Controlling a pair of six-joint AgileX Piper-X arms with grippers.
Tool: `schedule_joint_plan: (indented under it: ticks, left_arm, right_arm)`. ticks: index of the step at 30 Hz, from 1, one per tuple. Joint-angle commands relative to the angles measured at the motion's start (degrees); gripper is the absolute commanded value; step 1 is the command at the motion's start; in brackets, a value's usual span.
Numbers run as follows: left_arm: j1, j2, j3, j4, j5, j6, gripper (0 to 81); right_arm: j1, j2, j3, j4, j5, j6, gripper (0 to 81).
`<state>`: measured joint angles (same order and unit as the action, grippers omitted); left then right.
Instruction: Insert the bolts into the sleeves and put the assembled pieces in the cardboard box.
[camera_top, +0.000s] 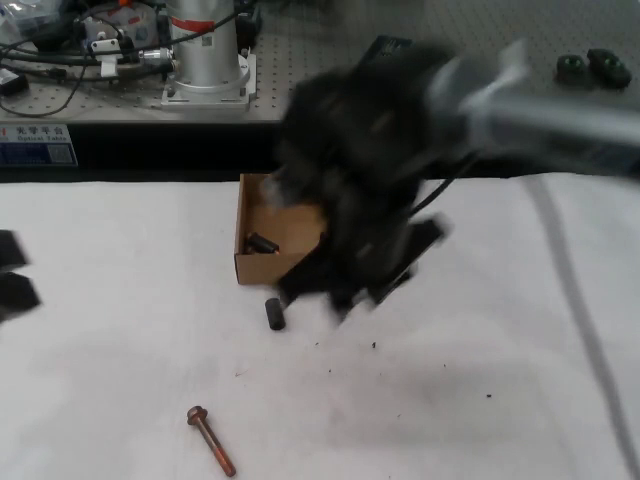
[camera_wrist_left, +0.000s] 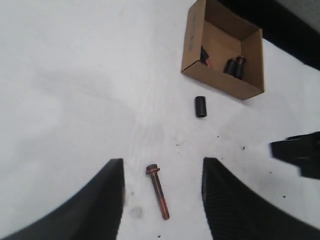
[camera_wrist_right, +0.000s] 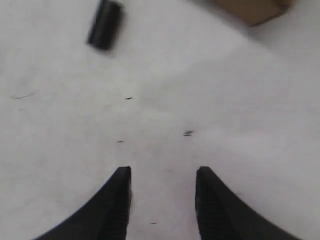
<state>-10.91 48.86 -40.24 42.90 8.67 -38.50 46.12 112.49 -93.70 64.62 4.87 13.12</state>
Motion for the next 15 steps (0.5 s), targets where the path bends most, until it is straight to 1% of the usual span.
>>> schedule_joint_plan:
  ticks: [1,5,8,12,15]
  left_arm:
    - [-1.6,4.2,-0.3,-3.0,-1.2,-4.2,35.6]
    - [-6.8,14.5,-0.3,-7.1,-1.2,-11.5,35.6]
    - [-10.9,21.1,-1.0,-6.7,-2.1,-13.6,35.6]
    - [-14.9,28.5,-2.2,-6.6,-2.0,-15.3,35.6]
    - [-17.0,32.6,-4.3,-6.5,-2.4,-15.4,35.6]
  right_arm:
    - [-4.8,-6.0,-0.3,1.1,3.6,-3.0,31.0]
    - [-7.7,-11.8,-0.3,1.1,3.4,-6.1,31.0]
    - [-8.8,-16.6,2.1,-0.8,3.3,-6.7,31.0]
    - [-9.0,-23.8,12.4,-8.9,3.1,-5.0,31.0]
    - [-9.0,-28.8,23.0,-16.4,-1.2,-2.1,31.0]
